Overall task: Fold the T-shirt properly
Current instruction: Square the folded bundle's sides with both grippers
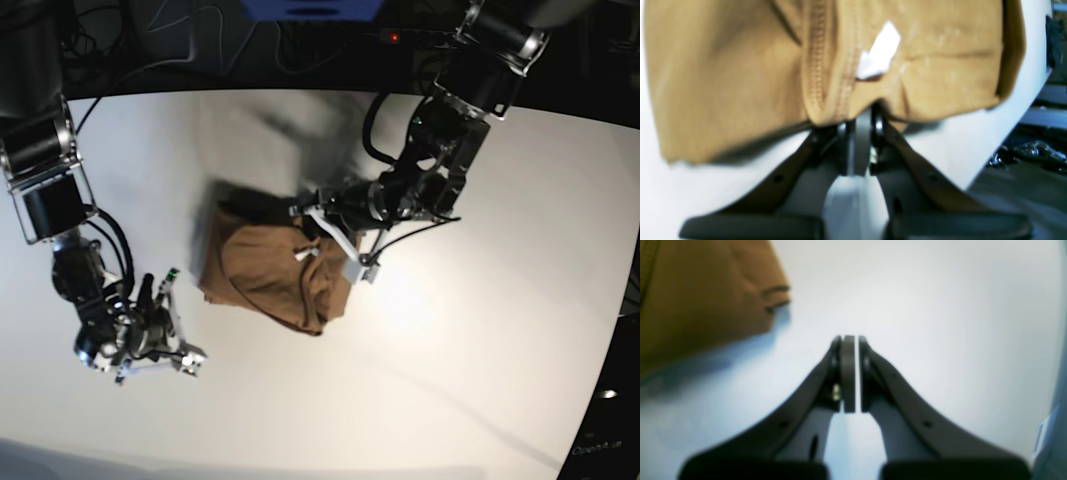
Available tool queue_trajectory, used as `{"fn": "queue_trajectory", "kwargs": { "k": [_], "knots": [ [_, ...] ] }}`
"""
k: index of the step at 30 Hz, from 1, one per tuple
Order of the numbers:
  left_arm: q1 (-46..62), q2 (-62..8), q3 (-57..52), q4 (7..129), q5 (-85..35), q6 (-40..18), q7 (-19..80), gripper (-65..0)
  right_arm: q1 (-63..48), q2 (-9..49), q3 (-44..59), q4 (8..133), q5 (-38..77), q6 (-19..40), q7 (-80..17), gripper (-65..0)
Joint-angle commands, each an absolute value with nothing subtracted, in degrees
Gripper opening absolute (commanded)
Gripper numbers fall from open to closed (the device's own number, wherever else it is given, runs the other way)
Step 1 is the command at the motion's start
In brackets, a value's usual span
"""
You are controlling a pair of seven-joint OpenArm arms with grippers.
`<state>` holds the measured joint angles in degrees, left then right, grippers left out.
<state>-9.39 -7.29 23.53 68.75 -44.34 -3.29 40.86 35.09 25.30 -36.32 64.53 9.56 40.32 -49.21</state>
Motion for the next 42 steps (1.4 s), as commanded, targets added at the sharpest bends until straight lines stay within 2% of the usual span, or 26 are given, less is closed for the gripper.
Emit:
{"fn": "queue_trajectory", "kwargs": {
  "k": [1, 9, 19, 25, 32, 42],
  "knots": [
    [-10.7, -7.2, 23.5, 68.0, -41.5, -2.2, 40.2, -62.2, 36.1, 27.1, -34.5, 65.3, 9.5, 40.0, -48.9, -65.0],
    [-17.4, -7.1, 23.5, 62.9, -34.6, -2.2, 36.4, -62.2, 26.7, 30.3, -28.0, 74.2, 9.5, 40.0, -48.9, -65.0],
    [-27.4, -7.1, 23.1, 57.8, -33.1, -2.2, 32.3, -62.2, 23.1, 28.0, -28.2, 76.4, 9.4, 40.0, -48.8, -65.0],
    [-25.0, -8.3, 22.9, 65.5, -32.5, -1.7, 41.5, -62.2, 23.2, 26.8, -28.4, 76.4, 9.4, 40.0, -48.2, -65.0],
    [-20.4, -9.8, 19.0, 65.0, -32.4, -1.7, 41.6, -62.2, 23.5, 26.0, -28.5, 76.1, 9.4, 40.0, -46.3, -65.0],
    [-19.3, -11.1, 17.4, 64.7, -32.4, -1.8, 39.5, -62.2, 28.6, 23.6, -35.3, 63.0, 9.4, 40.0, -40.5, -65.0]
  ]
}}
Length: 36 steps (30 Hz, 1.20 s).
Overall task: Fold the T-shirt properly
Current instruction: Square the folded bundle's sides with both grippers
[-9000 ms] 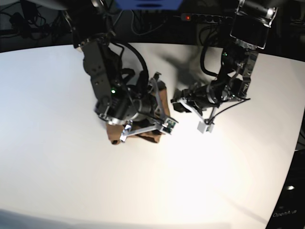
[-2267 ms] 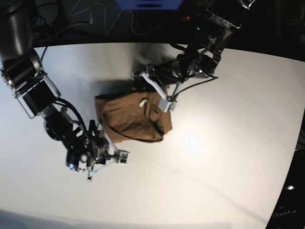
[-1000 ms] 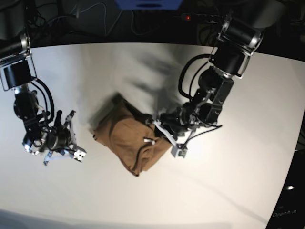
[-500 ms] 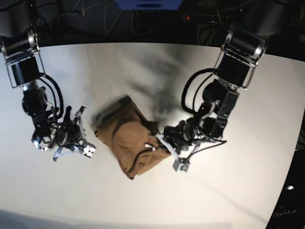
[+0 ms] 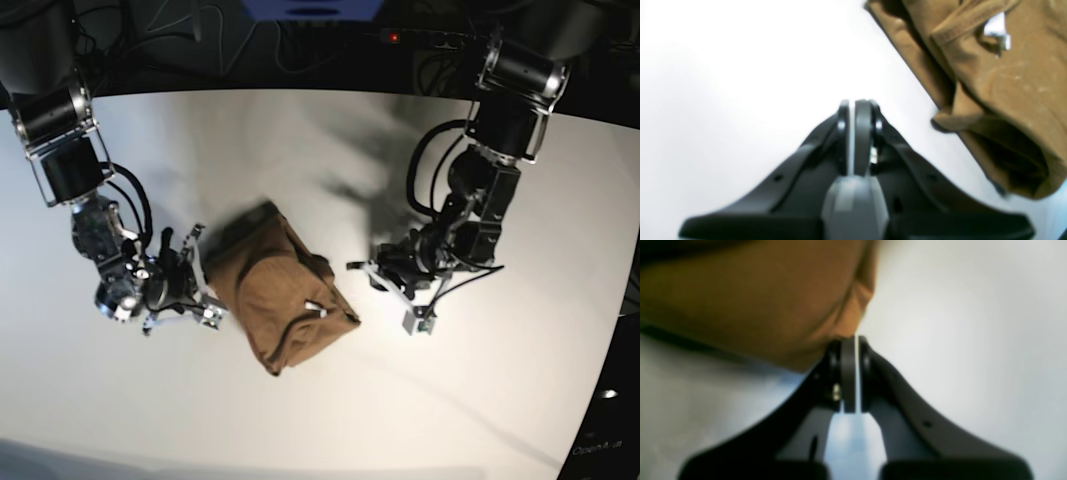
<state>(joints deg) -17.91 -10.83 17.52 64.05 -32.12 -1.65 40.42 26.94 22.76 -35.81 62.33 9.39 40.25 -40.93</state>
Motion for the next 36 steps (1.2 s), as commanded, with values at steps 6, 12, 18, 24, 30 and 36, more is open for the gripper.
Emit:
{"fn": "queue_trajectory", "kwargs": {
  "k": [6, 12, 18, 24, 30, 36],
  "knots": [
    [-20.4, -11.0, 17.4, 62.2, -32.3, -1.9, 36.5, -62.2, 27.8, 21.9, -35.2, 62.0, 9.4, 40.0, -40.7, -65.0],
    [-24.8, -10.4, 17.5, 53.1, -32.4, -2.2, 31.7, -62.2, 23.6, 21.8, -34.9, 66.9, 9.4, 40.0, -44.3, -65.0],
    [-27.9, -9.5, 17.5, 45.7, -32.4, -2.2, 25.3, -62.2, 19.4, 21.0, -35.0, 75.2, 9.4, 40.0, -49.0, -65.0],
    [-29.2, -7.8, 22.2, 44.6, -32.4, -2.2, 24.1, -62.2, 18.2, 19.7, -34.9, 80.2, 9.4, 40.0, -53.7, -65.0],
    [-29.6, -6.5, 23.3, 44.2, -32.4, -2.2, 22.0, -62.2, 18.1, 18.4, -34.8, 82.7, 9.5, 40.0, -56.2, -65.0],
    [-29.6, -6.6, 23.3, 44.3, -32.4, -2.2, 22.2, -62.2, 16.9, 14.5, -32.7, 82.9, 9.5, 40.0, -56.9, -65.0]
  ]
}}
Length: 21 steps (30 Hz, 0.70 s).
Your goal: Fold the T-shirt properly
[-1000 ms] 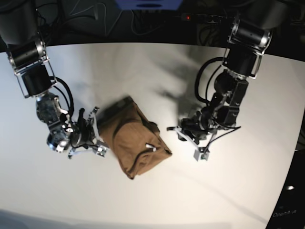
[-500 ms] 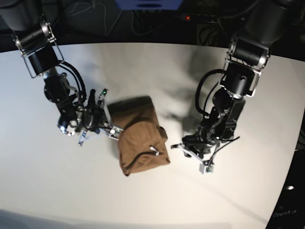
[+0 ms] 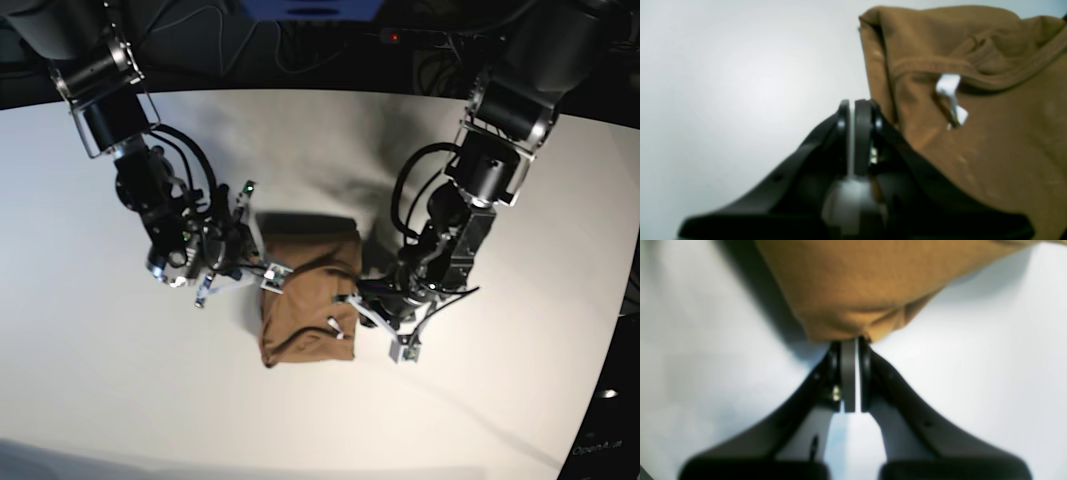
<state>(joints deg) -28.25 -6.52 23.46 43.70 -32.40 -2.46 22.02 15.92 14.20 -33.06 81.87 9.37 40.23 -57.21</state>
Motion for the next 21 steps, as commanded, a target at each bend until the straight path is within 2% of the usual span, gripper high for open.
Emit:
{"fn": "queue_trajectory", "kwargs": {
  "k": [1, 15, 21],
  "knots": [
    [-29.6, -6.7, 23.2, 44.4, -32.4, -2.2, 22.3, -62.2, 16.6, 14.0, -32.0, 82.9, 9.5, 40.0, -57.0, -65.0],
    [-27.9, -11.6, 23.0, 45.1, -33.1, -2.2, 22.7, -62.2, 15.0, 13.0, -31.4, 82.9, 9.4, 40.0, -57.0, -65.0],
    [-24.4, -15.6, 19.6, 53.4, -33.1, -2.2, 27.6, -62.2, 14.6, 12.3, -31.4, 82.5, 9.4, 40.0, -56.8, -65.0]
  ]
}}
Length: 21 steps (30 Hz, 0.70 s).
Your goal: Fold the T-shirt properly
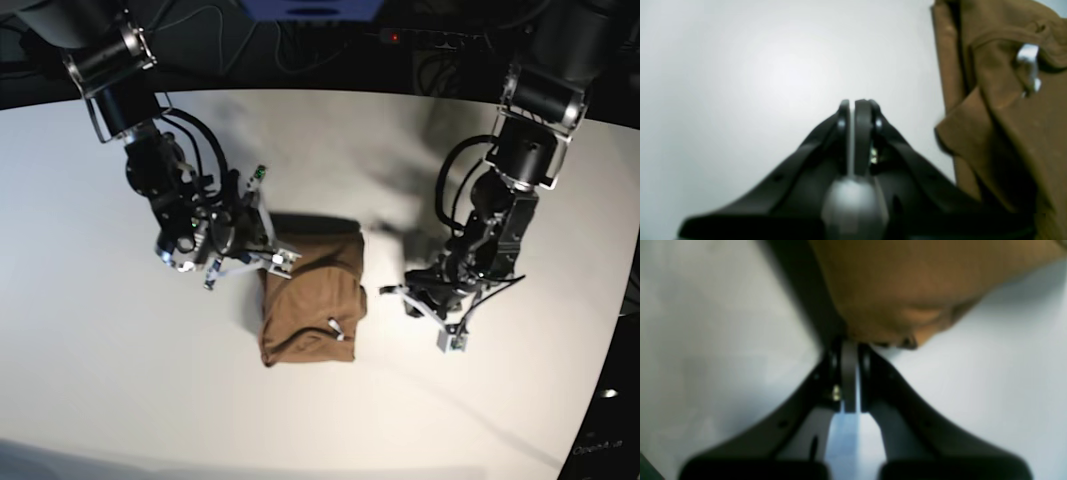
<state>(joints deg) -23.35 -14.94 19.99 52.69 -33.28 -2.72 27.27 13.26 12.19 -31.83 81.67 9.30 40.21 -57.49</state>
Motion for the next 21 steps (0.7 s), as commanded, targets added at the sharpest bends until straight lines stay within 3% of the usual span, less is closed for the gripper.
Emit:
{"fn": "queue_trajectory", "kwargs": {
  "k": [1, 6, 14, 21],
  "knots": [
    [-23.6, -16.2, 18.3, 55.3, -33.1, -2.2, 28.5, -62.2, 14.6, 12.3, -31.4, 82.6, 9.4, 40.0, -56.9, -65.0],
    [-18.1, -20.0, 10.7, 67.3, -32.6, -2.2, 35.7, -62.2, 14.7, 13.9, -30.1, 82.6, 9.4, 40.0, -56.6, -65.0],
    [-4.2, -27.5, -3.2, 85.1, -32.4, -2.2, 43.6, -62.2, 11.1, 21.2, -24.6, 83.0, 9.4, 40.0, -55.2, -65.0],
    [9.8, -32.5, -18.2, 90.2, -32.6, -2.9, 44.4, -62.2, 3.2, 28.9, -17.3, 82.9, 9.4, 40.0, -50.4, -65.0]
  ]
}}
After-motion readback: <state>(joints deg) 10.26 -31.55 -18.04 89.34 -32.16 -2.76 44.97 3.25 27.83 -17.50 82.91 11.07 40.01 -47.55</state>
